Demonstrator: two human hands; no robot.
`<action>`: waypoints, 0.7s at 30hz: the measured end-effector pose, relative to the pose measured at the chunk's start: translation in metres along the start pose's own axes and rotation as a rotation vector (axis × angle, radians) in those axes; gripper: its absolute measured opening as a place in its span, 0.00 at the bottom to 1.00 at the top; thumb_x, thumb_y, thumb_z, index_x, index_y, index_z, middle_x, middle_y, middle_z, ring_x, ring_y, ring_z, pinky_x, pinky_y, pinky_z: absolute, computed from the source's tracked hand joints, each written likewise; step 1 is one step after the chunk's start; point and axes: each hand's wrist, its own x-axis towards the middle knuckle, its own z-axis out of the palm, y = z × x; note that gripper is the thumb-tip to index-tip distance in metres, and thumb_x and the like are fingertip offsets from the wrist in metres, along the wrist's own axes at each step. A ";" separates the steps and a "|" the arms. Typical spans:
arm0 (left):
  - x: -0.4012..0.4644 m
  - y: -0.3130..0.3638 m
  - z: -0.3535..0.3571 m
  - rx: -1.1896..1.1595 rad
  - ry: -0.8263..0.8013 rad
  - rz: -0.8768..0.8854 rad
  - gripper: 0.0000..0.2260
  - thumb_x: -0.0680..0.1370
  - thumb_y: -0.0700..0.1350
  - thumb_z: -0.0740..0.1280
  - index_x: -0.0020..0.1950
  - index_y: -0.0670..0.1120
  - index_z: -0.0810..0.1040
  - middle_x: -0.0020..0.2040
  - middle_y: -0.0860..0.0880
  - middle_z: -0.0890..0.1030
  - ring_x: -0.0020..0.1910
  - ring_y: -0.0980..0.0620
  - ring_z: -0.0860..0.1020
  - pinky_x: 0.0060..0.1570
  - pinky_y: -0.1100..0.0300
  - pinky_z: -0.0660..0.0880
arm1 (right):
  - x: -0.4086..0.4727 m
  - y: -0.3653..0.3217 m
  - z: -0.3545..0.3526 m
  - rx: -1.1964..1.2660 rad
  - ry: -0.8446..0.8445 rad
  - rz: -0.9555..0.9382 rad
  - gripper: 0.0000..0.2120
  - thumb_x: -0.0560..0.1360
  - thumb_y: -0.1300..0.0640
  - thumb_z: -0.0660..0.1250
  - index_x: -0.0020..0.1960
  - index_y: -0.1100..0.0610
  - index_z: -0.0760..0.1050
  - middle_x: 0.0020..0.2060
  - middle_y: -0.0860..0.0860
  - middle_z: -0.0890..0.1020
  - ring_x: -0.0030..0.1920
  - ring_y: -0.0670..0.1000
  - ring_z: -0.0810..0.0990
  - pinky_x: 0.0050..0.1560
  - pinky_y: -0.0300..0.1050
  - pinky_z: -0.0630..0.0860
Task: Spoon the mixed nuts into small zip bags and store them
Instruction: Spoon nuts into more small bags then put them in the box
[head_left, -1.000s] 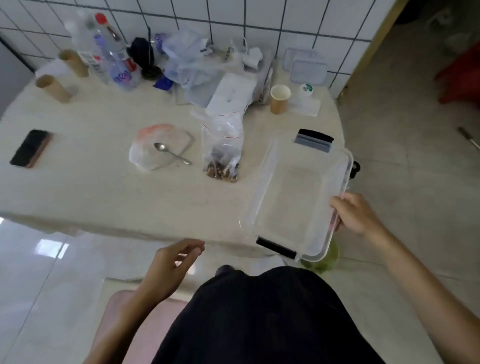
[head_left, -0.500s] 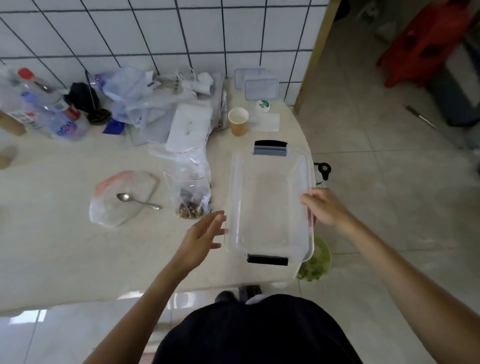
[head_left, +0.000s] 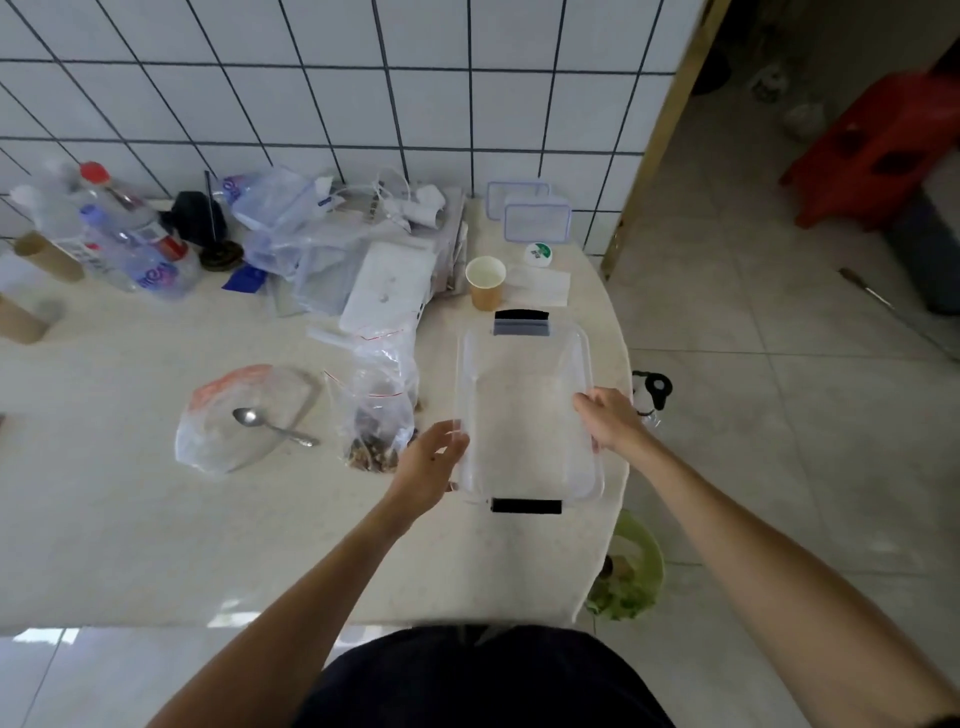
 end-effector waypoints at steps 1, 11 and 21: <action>0.002 -0.001 0.001 0.003 0.005 -0.009 0.17 0.84 0.51 0.66 0.72 0.47 0.76 0.62 0.48 0.82 0.58 0.51 0.82 0.41 0.55 0.84 | 0.001 0.001 0.000 0.005 -0.008 0.012 0.13 0.77 0.51 0.60 0.37 0.55 0.67 0.28 0.50 0.75 0.22 0.45 0.75 0.26 0.38 0.69; 0.006 0.003 -0.049 0.298 0.145 0.311 0.05 0.82 0.46 0.67 0.57 0.52 0.81 0.53 0.53 0.83 0.46 0.58 0.82 0.44 0.56 0.82 | -0.026 -0.051 0.012 -0.371 0.421 -0.193 0.21 0.80 0.45 0.65 0.63 0.61 0.76 0.59 0.57 0.78 0.60 0.59 0.78 0.54 0.53 0.76; 0.055 0.024 -0.174 0.979 0.110 0.698 0.24 0.74 0.62 0.75 0.63 0.48 0.82 0.67 0.48 0.77 0.54 0.44 0.82 0.52 0.47 0.79 | -0.049 -0.155 0.119 -0.347 0.016 -0.544 0.24 0.79 0.49 0.70 0.73 0.53 0.73 0.71 0.52 0.69 0.71 0.54 0.70 0.68 0.50 0.72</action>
